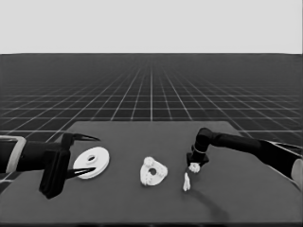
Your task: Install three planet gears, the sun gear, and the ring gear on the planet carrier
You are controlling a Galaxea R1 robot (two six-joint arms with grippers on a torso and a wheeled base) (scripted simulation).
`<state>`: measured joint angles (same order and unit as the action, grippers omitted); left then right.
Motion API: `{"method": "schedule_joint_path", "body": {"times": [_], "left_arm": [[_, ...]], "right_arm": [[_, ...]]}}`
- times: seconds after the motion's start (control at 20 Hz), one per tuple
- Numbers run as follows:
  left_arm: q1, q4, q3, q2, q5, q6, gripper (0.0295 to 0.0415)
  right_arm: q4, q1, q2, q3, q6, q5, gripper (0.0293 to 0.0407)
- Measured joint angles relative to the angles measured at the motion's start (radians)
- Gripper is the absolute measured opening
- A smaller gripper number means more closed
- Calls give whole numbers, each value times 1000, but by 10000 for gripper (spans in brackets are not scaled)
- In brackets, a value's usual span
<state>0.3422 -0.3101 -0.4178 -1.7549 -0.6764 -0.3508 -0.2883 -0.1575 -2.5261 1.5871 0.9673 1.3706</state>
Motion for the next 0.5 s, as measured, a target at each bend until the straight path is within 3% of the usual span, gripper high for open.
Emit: {"method": "schedule_joint_path", "body": {"times": [0.2,0.25,0.35,0.5], "left_arm": [[0,0,0,0,0,0,385],[0,0,0,0,0,0,385],[0,0,0,0,0,0,385],[0,0,0,0,0,0,385]], "right_arm": [[0,1,0,0,0,0,309],[53,65,32,-77,32,54,310],[116,151,51,-121,49,99,310],[146,185,55,-129,52,117,310]]}}
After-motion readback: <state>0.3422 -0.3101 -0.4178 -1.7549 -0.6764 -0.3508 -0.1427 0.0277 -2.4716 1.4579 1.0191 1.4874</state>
